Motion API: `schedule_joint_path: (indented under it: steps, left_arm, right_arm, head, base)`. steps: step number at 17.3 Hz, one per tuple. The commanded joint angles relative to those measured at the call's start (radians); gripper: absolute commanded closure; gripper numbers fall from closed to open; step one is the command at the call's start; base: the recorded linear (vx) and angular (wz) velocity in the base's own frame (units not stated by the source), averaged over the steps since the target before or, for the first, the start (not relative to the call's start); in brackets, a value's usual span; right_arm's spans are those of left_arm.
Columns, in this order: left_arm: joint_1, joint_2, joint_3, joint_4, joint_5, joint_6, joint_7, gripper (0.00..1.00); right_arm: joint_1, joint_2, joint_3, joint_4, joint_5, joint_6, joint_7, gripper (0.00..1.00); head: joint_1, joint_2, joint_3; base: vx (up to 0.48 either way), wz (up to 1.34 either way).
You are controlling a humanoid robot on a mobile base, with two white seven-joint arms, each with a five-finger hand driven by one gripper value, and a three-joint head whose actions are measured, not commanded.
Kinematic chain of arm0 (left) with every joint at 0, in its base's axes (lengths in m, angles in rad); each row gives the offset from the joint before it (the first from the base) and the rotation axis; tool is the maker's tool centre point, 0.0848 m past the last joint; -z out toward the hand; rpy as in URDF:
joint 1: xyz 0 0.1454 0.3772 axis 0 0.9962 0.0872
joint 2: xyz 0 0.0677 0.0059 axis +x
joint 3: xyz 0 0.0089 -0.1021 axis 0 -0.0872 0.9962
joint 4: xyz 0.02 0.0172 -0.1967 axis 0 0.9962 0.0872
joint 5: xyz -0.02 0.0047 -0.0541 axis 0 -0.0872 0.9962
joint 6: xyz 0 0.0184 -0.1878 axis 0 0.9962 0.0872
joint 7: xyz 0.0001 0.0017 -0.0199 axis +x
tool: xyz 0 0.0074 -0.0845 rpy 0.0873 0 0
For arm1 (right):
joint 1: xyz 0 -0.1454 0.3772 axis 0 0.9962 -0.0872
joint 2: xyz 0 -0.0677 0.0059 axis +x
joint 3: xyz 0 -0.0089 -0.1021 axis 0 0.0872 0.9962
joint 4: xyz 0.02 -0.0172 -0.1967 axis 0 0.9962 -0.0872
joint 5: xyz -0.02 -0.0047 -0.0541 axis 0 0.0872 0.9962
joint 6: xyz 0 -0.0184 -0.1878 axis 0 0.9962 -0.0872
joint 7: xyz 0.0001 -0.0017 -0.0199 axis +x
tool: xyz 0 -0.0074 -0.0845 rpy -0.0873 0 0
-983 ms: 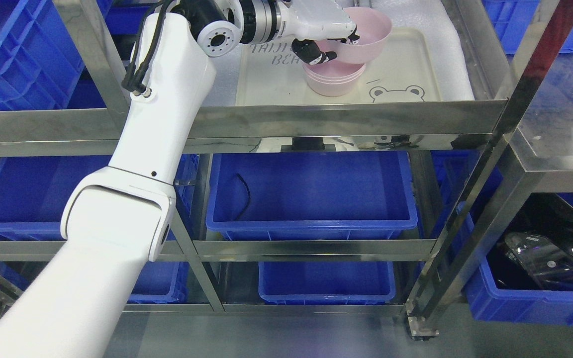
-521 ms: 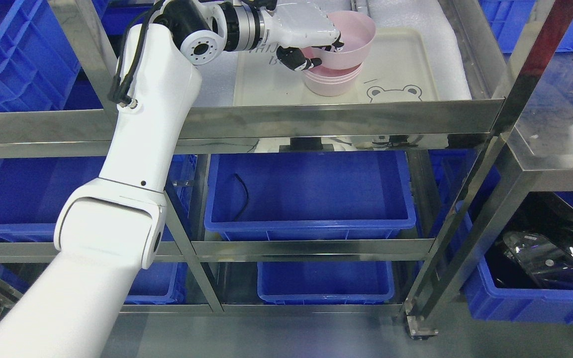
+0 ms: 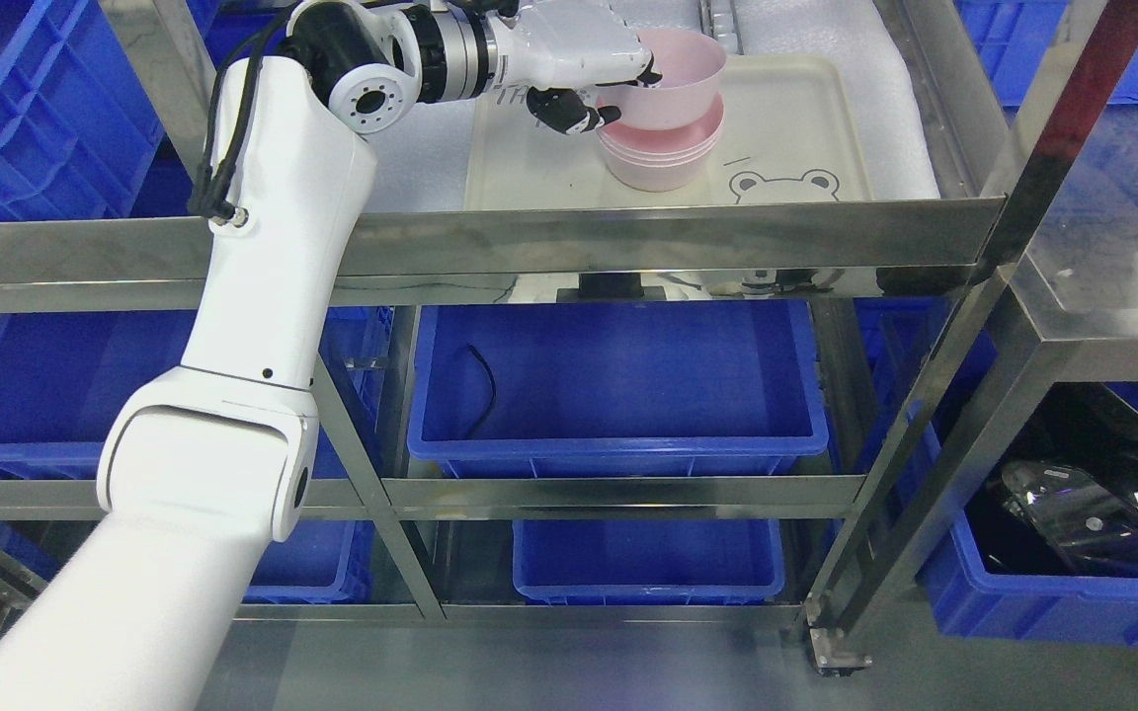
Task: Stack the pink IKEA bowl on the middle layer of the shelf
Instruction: 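Lower the pink bowl onto the stack and open the left hand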
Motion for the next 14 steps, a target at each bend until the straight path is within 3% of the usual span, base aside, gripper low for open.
schedule_joint_path:
  steps: [1,7,8,10,14]
  left_arm:
    - [0.016,0.000,0.009,-0.011,0.008,0.000,0.003,0.90]
    - [0.030,-0.001,0.009,0.006,0.001,0.000,0.005,0.87]
    - [0.030,-0.007,0.009,0.011,0.001,0.000,0.006,0.75]
    - [0.030,-0.024,0.021,0.017,0.001,0.000,0.008,0.33]
    - [0.018,-0.044,0.122,0.004,0.076,0.000,0.000,0.13]
  right_arm:
    - [0.023,-0.017,0.000,-0.017,0.000,0.000,-0.001,0.00]
    - [0.023,-0.017,0.000,-0.017,0.000,0.000,-0.001,0.00]
    - [0.023,-0.017,0.000,-0.017,0.000,0.000,-0.001,0.00]
    - [0.023,-0.017,0.000,-0.017,0.000,0.000,-0.001,0.00]
    - [0.023,-0.017,0.000,-0.017,0.000,0.000,-0.001,0.00]
  head:
    - [0.0000,0.000,0.000]
    - [0.0000,0.000,0.000]
    - [0.0000,0.000,0.000]
    - [0.0000,0.000,0.000]
    - [0.0000,0.000,0.000]
  base:
    - [0.000,0.00]
    - [0.000,0.00]
    - [0.000,0.00]
    - [0.000,0.00]
    - [0.000,0.01]
